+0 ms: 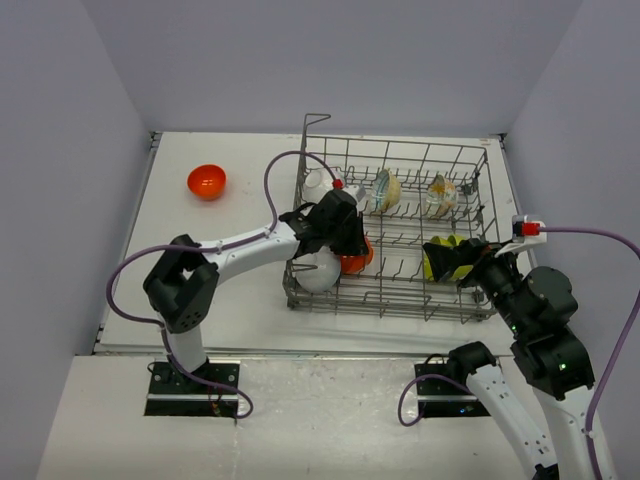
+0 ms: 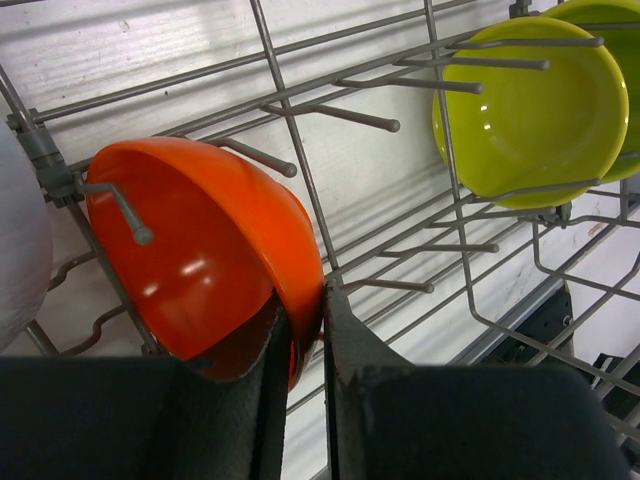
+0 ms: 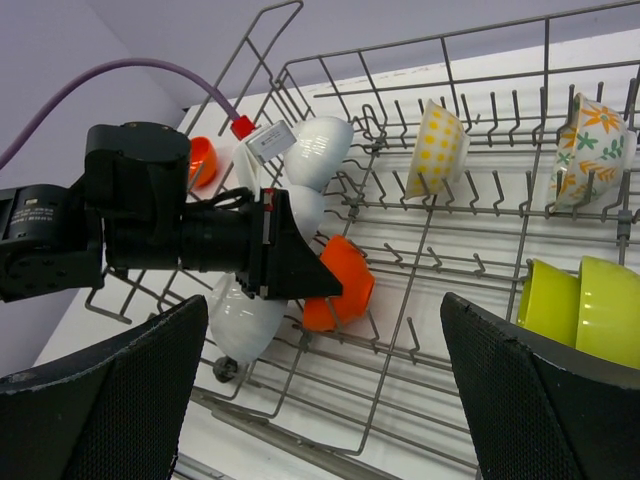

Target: Unload the bowls from the dish rack

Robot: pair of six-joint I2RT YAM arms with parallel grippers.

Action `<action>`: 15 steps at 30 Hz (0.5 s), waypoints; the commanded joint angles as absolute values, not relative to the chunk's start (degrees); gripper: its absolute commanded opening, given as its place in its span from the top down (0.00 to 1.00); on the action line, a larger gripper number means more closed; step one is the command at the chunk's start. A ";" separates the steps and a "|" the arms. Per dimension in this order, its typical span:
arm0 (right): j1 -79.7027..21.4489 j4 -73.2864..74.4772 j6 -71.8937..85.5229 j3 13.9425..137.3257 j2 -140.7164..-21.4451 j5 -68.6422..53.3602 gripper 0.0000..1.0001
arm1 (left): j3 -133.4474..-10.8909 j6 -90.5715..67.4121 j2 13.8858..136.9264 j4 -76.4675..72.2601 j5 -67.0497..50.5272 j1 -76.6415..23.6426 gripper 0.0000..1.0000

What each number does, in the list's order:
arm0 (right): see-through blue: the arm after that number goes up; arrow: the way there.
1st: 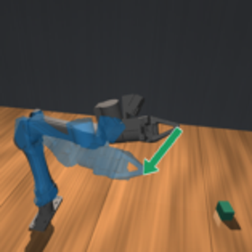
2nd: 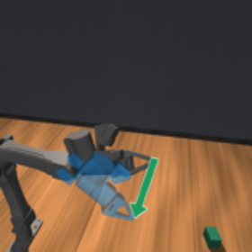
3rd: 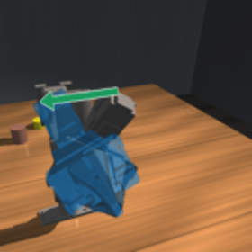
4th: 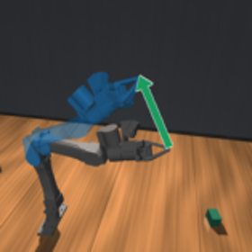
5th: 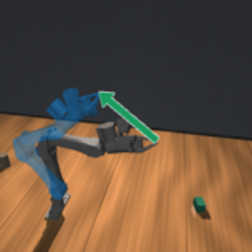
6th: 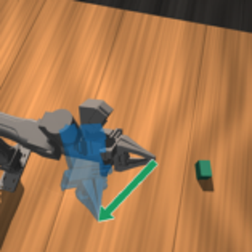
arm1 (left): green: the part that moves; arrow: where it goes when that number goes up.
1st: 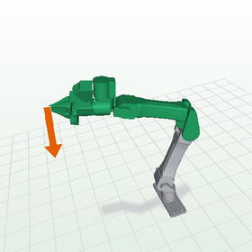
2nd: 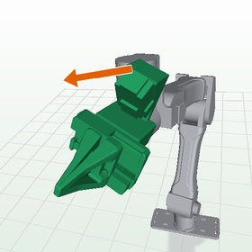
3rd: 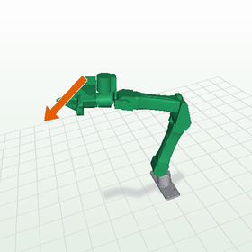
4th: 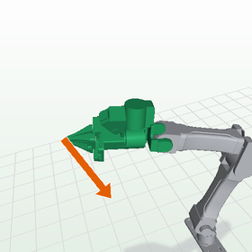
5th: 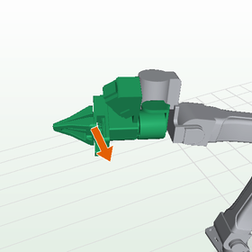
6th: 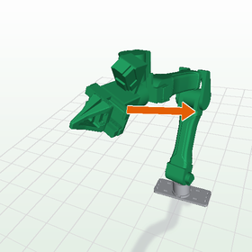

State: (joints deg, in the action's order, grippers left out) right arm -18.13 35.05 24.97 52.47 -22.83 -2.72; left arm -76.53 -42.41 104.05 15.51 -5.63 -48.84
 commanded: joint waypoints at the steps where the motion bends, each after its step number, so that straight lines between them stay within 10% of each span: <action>1: -18.37 32.87 23.91 52.56 -23.11 -2.90 0.01 | -76.47 -40.34 98.09 12.04 -3.95 -48.43 1.00; 15: -18.37 32.96 23.73 53.09 -23.11 -2.64 0.01 | -73.49 -42.45 91.50 3.17 -11.76 -47.46 1.00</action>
